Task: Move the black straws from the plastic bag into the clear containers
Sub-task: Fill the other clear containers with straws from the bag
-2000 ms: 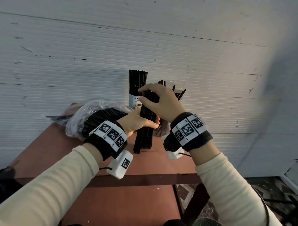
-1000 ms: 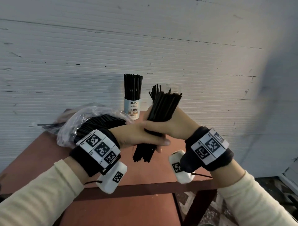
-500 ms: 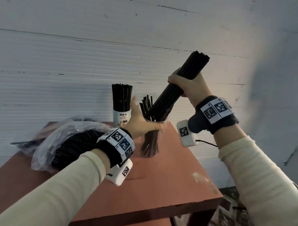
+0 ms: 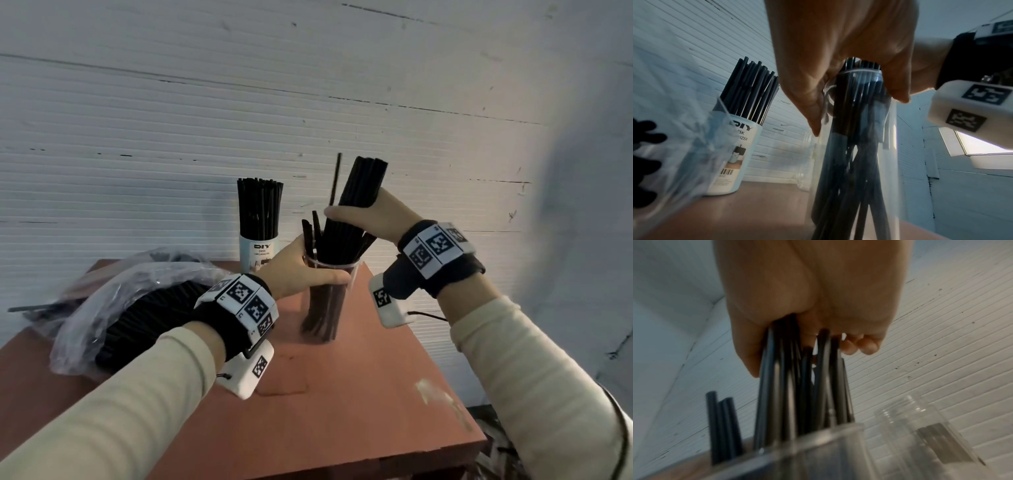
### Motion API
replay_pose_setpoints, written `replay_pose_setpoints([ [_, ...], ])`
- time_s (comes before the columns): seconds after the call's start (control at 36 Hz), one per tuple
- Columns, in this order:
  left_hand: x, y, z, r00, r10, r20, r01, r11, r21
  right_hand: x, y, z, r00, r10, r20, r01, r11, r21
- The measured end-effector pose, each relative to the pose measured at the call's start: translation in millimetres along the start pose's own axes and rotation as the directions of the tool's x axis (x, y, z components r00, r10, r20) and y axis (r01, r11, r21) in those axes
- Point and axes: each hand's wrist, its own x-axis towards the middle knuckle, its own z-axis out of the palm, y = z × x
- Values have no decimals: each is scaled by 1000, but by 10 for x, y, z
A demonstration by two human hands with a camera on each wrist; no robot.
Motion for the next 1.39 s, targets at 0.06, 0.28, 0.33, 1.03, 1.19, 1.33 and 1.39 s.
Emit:
replay_pose_setpoints([
  [0.06,1,17,6,1000,11,9,-11,1000,2,-43,11,39,1000,16,7,-16,998,-63],
  [0.28,14,-39,18,999,29,-30,-31,998,-45,-264,-136,70,902,-218,-372,317,920,229],
  [0.33,11,-43,14,999,27,-42,-28,999,-38,-276,-159,111,880,-331,-340,413,888,204],
  [1.03,-422,-2,-326,967,-107,-232,148,974,169,-545,-463,458,768,-506,-394,497,858,-131],
  [1.19,-968,-46,-895,806,107,-582,96,946,308,-620,-711,996,878,-442,-185,452,892,16],
  [1.33,-1334,-153,-1346,814,134,-565,148,893,424,-567,-848,1470,941,-290,174,295,955,-8],
  [1.39,-1389,-212,-1519,885,33,-464,203,870,449,-532,-914,1642,927,-228,298,264,961,-84],
])
